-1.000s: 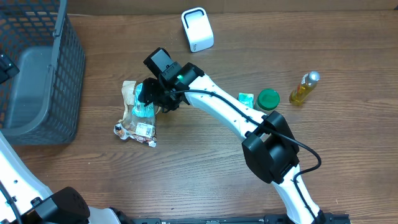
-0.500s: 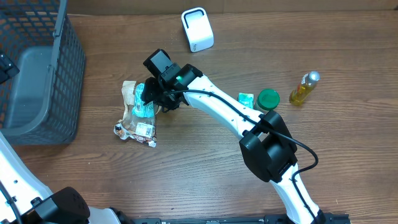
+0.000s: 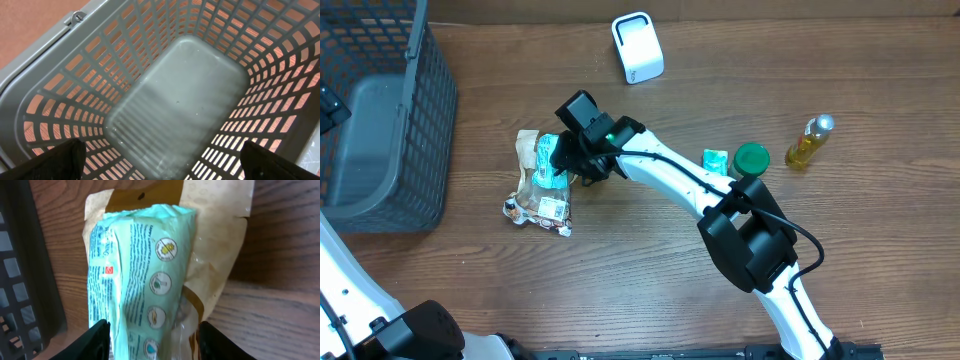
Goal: Scan the item barcode
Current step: 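Lower and close the right gripper on the tissue pack, then lift the tissue pack off the snack bag and move it right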
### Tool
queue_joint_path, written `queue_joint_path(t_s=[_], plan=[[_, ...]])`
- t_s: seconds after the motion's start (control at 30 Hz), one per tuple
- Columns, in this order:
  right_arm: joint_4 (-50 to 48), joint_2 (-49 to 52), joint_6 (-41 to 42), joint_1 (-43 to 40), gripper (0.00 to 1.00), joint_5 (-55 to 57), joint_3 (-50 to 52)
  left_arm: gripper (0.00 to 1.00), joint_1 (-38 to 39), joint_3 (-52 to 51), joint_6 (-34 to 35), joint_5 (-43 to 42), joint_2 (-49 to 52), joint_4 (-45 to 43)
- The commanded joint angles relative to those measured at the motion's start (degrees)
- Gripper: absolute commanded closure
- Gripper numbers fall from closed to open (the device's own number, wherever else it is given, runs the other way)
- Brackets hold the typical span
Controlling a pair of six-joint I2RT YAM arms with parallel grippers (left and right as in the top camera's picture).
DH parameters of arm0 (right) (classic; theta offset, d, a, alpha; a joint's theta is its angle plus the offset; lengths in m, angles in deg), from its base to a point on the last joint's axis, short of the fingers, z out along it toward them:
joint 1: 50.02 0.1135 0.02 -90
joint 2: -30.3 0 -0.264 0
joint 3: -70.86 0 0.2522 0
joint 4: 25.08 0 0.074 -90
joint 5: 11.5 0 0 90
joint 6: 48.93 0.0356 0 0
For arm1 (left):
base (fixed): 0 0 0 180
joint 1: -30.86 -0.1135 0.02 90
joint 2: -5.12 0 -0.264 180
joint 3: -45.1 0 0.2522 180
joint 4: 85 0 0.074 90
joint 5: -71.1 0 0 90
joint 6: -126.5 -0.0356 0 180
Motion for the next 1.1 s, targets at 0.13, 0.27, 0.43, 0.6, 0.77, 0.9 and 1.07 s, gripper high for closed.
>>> queue_joint_path(t_s=[0.13, 0.27, 0.43, 0.6, 0.77, 0.9, 1.07], plan=[[-1.8, 0.4, 0.3, 0.5, 0.51, 0.6, 1.2, 0.00, 0.0, 1.0, -1.1, -0.3, 0.3, 0.0], [-1.9, 0.4, 0.3, 0.8, 0.58, 0.8, 1.2, 0.01, 0.0, 1.0, -1.1, -0.3, 0.3, 0.0], [-1.9, 0.4, 0.3, 1.1, 0.64, 0.8, 1.2, 0.01, 0.0, 1.0, -1.1, -0.3, 0.3, 0.0], [-1.8, 0.5, 0.3, 1.1, 0.65, 0.8, 1.2, 0.01, 0.0, 1.0, -1.1, -0.3, 0.3, 0.0], [-1.2, 0.5, 0.2, 1.3, 0.76, 1.6, 1.2, 0.00, 0.0, 1.0, -1.1, -0.3, 0.3, 0.0], [-0.5, 0.4, 0.0, 1.3, 0.96, 1.1, 1.2, 0.01, 0.0, 1.0, -1.1, -0.3, 0.3, 0.0], [-0.4, -0.1, -2.2, 1.0, 0.96, -0.5, 1.0, 0.01, 0.0, 1.0, -1.1, -0.3, 0.3, 0.0]])
